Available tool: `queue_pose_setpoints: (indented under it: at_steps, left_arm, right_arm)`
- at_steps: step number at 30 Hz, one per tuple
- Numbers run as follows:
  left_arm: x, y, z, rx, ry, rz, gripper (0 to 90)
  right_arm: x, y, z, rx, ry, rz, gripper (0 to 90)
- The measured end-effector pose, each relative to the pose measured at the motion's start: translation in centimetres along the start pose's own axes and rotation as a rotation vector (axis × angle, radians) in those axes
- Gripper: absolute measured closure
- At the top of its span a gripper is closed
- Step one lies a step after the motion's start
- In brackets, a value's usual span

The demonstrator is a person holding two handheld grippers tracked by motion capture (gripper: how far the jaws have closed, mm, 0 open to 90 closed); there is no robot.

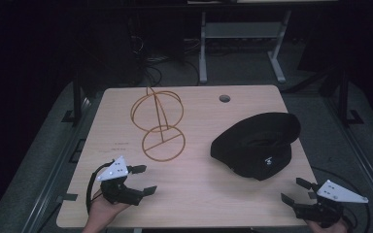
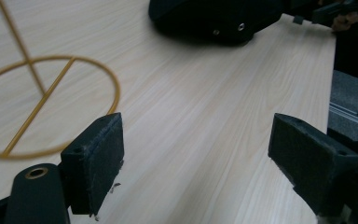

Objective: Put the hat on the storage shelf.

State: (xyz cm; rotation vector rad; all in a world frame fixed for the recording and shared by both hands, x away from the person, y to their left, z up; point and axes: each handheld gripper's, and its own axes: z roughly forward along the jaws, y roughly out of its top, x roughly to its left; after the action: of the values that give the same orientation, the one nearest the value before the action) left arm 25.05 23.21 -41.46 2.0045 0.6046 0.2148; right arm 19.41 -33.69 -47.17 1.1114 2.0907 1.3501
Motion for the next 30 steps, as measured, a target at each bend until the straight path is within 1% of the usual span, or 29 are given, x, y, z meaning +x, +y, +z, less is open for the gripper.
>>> queue_pose_setpoints:
  at_steps: [4,13,16,20,25,28,30]
  left_arm:
    - [-0.7,1.2,1.0,-0.006,-0.023,0.039,17.6]
    - [-1.9,3.6,3.7,-0.006,-0.082,0.083,17.6]
    - [-2.3,4.4,4.9,0.002,-0.099,0.105,17.6]
    - [-2.6,5.3,6.6,0.006,-0.124,0.113,17.6]
    - [-3.0,6.6,8.6,0.015,-0.153,0.132,17.8]
    - [-3.3,7.5,9.9,0.017,-0.162,0.148,17.8]
    - [-3.3,7.9,10.7,0.018,-0.160,0.159,17.8]
  right_arm:
    - [0.1,0.0,-0.1,-0.001,0.003,-0.002,16.9]
    - [0.1,0.1,-0.1,-0.002,0.004,-0.006,16.9]
    - [0.2,0.1,0.0,0.000,0.008,-0.010,16.9]
    - [0.2,0.2,0.0,0.000,0.010,-0.010,17.0]
    - [0.3,0.2,0.1,0.003,0.015,-0.014,17.0]
    - [0.2,0.2,0.1,0.003,0.018,-0.014,17.0]
    - [0.2,0.2,0.1,0.003,0.019,-0.015,17.0]
